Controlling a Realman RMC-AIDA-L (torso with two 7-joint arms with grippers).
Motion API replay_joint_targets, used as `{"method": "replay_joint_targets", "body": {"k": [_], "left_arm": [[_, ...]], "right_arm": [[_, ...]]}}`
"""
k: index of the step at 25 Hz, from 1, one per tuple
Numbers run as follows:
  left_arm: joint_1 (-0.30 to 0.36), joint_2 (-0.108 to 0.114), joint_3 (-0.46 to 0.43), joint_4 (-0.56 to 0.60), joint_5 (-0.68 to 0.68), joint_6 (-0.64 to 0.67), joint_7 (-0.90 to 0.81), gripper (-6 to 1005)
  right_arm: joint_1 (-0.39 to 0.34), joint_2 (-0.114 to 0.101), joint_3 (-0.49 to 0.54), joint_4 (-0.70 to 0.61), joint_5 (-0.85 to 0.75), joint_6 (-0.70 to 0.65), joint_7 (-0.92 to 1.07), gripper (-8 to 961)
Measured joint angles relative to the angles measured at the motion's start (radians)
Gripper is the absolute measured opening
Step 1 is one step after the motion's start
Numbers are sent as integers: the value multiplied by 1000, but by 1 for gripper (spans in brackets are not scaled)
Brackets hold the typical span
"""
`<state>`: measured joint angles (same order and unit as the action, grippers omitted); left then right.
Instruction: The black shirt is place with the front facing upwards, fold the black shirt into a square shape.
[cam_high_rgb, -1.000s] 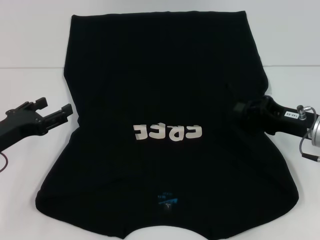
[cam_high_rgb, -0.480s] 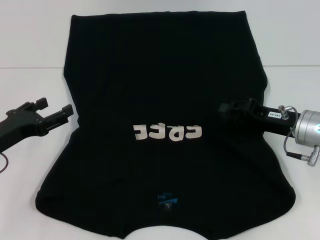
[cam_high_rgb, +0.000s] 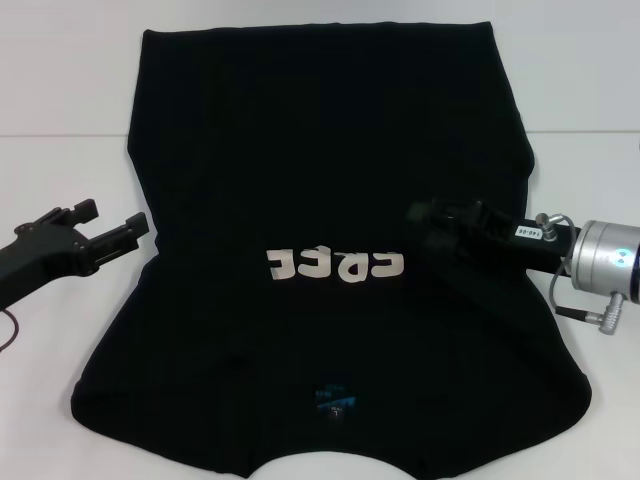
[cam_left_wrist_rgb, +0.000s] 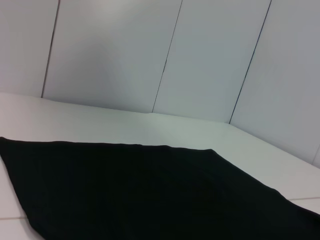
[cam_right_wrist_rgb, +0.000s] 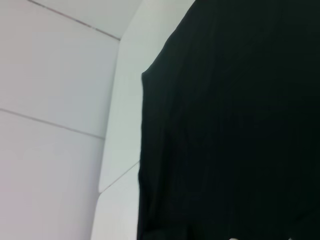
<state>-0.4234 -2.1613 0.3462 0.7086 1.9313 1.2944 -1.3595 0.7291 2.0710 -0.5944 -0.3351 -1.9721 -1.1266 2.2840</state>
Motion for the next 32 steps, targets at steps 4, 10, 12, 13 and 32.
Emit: {"method": "replay_joint_targets", "body": {"k": [4, 10, 12, 13, 32], "left_arm": [[0, 0, 4, -2, 0, 3, -11, 878], [-8, 0, 6, -30, -6, 26, -15, 878], [-12, 0, 6, -45, -19, 29, -11, 877], [-16, 0, 6, -56, -30, 29, -4, 877], [-25, -2, 7, -142, -198, 105, 59, 877]], "right_arm": [[-50, -41, 23, -47, 28, -104, -33, 555], [-140, -85, 37, -129, 136, -246, -155, 693], [-174, -108, 42, -138, 156, -288, -223, 690], [-195, -121, 44, -140, 161, -301, -265, 690], [-300, -28, 25, -129, 86, -71, -892, 692]]}}
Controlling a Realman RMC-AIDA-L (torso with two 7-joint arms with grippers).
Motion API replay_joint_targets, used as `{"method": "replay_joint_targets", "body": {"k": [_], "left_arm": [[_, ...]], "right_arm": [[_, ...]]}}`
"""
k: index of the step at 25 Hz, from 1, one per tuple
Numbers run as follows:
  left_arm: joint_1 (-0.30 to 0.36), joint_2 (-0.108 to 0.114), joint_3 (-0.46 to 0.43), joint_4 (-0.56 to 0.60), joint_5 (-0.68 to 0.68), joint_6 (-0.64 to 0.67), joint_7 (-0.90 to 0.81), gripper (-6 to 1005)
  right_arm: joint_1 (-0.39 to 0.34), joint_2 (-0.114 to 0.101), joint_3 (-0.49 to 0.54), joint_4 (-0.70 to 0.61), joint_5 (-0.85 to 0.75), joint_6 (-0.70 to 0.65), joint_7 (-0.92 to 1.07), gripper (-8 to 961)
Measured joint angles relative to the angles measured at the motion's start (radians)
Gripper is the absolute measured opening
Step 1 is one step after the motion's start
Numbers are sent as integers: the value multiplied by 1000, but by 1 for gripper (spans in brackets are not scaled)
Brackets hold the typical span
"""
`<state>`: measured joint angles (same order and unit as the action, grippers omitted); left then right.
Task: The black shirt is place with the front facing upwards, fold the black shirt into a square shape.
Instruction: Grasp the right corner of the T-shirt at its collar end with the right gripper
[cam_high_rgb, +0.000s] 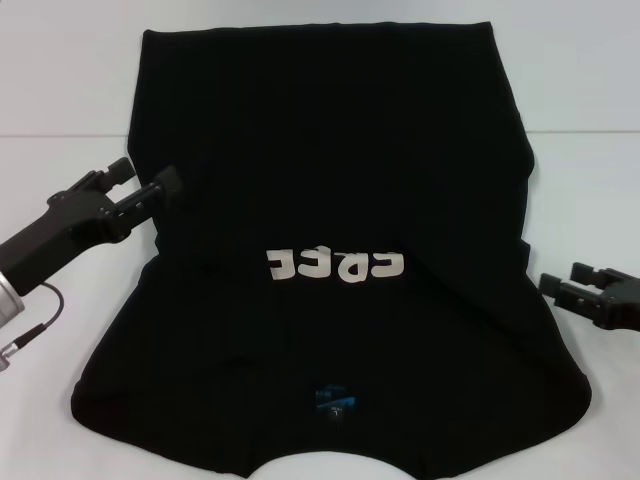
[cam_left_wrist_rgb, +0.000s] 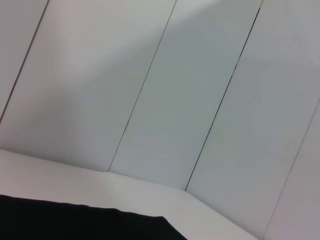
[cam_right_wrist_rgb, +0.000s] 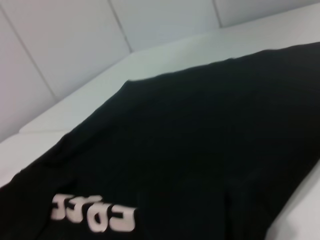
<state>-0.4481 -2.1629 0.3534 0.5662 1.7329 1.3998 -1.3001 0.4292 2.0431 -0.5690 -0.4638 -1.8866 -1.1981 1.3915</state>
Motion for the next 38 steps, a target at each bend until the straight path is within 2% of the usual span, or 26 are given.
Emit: {"method": "replay_joint_targets", "body": {"k": [6, 13, 21, 32, 38], "left_arm": [[-8, 0, 2, 0, -2, -2, 5, 878], [-12, 0, 2, 1, -3, -6, 25, 878], [-15, 0, 2, -1, -3, -7, 44, 878], [-12, 0, -2, 0, -3, -4, 45, 877], [-14, 0, -2, 0, -3, -3, 45, 877]], "right_arm": [[19, 7, -2, 6, -36, -8, 16, 693], [46, 2, -14, 65, -45, -12, 27, 691], [61, 6, -22, 68, -45, -21, 32, 692], [91, 32, -41, 69, -48, -93, 33, 691], [104, 39, -81, 102, -48, -117, 35, 689]]}}
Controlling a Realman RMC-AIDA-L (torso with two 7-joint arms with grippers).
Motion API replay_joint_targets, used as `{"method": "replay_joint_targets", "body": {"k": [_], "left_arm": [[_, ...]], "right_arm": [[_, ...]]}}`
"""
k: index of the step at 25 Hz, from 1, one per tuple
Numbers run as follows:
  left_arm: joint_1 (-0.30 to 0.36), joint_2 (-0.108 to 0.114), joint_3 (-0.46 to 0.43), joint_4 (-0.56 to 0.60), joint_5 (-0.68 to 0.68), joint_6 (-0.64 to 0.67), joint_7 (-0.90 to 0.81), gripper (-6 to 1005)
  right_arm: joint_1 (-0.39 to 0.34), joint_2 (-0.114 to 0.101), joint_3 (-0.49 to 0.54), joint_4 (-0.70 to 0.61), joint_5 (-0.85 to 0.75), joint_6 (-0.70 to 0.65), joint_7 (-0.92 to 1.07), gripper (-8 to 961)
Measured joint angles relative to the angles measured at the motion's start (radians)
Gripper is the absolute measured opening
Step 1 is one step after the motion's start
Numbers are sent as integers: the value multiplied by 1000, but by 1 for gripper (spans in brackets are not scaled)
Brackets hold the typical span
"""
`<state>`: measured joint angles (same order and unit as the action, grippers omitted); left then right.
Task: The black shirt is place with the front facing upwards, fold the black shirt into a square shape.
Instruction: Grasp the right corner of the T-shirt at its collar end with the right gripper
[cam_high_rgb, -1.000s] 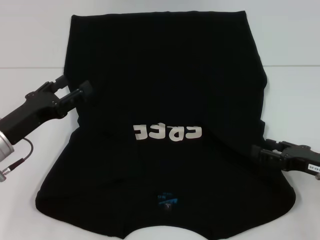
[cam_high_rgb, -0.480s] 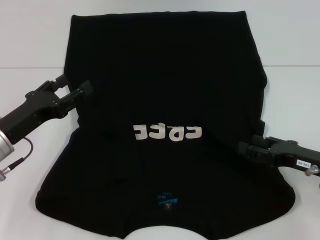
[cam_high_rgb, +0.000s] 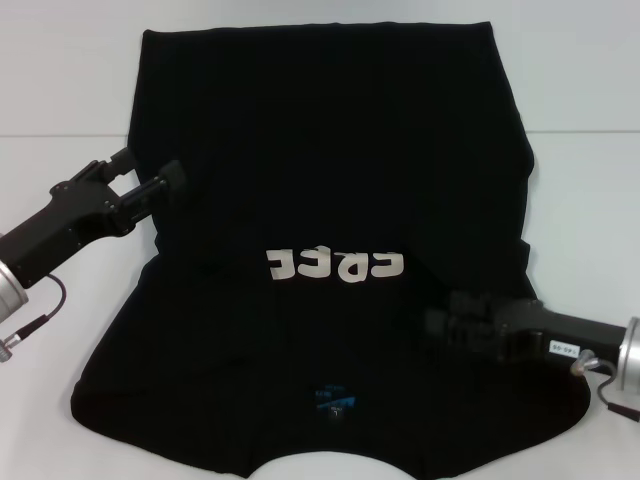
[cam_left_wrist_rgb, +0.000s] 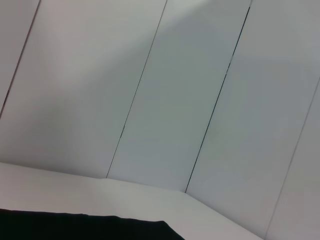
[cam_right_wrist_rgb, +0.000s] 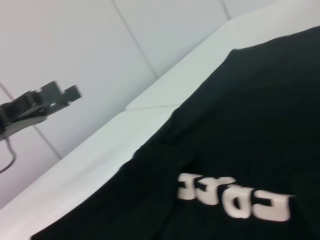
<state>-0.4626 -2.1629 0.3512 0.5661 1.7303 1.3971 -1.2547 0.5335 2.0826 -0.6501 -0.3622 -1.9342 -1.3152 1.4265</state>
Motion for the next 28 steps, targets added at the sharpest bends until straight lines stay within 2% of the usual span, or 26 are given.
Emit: {"method": "replay_joint_targets", "body": {"k": [4, 7, 9, 13, 16, 18, 23, 28], "left_arm": [[0, 0, 0, 0, 0, 0, 0, 878], [1, 0, 2, 0, -3, 2, 0, 878], [3, 0, 2, 0, -4, 3, 0, 878], [5, 0, 2, 1, -5, 4, 0, 877], [5, 0, 1, 0, -6, 5, 4, 877], [3, 0, 1, -1, -6, 5, 8, 877], [-5, 0, 3, -2, -6, 5, 11, 878], [-7, 0, 3, -2, -6, 5, 12, 878]], "right_arm": [[14, 2, -36, 17, 0, -14, 0, 688], [-9, -4, -11, -14, 21, -21, -7, 688], [-35, -19, 31, -39, 51, -51, -13, 688], [-77, -64, 109, -43, 89, -125, -11, 688], [-99, -76, 133, -18, 90, -131, -7, 688], [-108, -73, 134, -4, 88, -108, -10, 688], [-111, -45, 114, 12, 79, -34, -31, 688], [-104, -37, 90, 17, 78, 27, -37, 689]]}}
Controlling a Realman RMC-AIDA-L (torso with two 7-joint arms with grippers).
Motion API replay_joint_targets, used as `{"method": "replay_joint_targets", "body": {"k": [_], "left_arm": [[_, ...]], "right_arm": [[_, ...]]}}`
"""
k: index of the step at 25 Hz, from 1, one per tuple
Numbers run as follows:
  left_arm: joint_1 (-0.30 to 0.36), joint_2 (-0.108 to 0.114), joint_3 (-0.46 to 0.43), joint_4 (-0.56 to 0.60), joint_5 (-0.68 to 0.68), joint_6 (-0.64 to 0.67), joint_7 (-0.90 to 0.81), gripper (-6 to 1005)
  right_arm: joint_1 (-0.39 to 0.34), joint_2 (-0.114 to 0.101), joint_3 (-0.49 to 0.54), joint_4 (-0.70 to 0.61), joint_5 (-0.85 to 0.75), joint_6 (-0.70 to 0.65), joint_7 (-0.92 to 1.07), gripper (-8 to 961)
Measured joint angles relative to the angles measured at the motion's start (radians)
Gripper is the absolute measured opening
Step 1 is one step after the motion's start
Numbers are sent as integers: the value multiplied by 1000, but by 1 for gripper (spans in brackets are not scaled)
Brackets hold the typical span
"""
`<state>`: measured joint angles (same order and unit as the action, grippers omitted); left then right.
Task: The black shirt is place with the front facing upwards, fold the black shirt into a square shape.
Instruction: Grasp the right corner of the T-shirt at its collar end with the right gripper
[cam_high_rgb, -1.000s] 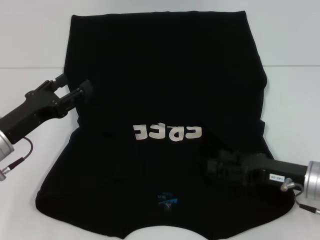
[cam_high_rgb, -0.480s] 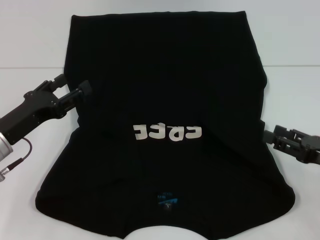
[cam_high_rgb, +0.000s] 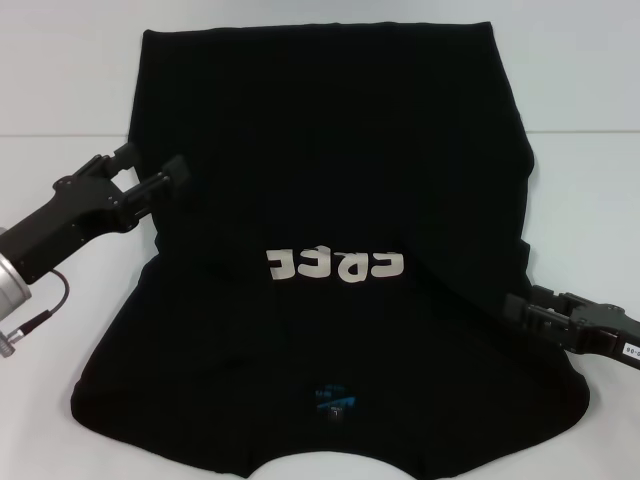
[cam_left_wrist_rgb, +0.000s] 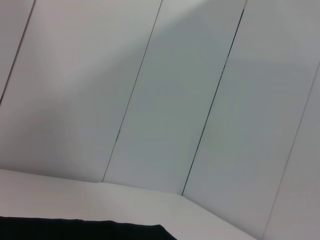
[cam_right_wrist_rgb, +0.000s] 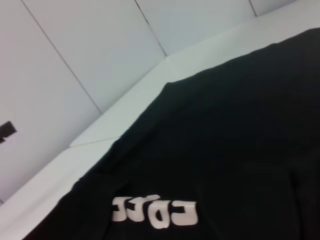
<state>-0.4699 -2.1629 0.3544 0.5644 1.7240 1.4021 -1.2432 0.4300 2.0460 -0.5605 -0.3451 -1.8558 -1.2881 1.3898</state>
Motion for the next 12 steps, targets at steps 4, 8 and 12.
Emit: {"method": "replay_joint_targets", "body": {"k": [4, 8, 12], "left_arm": [[3, 0, 0, 0, 0, 0, 2, 878], [4, 0, -1, 0, 0, 0, 2, 877], [5, 0, -1, 0, 0, 0, 2, 877]], "right_arm": [[1, -3, 4, 0, 0, 23, 2, 689], [-2, -9, 9, -4, 6, 8, 6, 689], [-11, -21, 38, -15, 12, -38, 13, 689]]}}
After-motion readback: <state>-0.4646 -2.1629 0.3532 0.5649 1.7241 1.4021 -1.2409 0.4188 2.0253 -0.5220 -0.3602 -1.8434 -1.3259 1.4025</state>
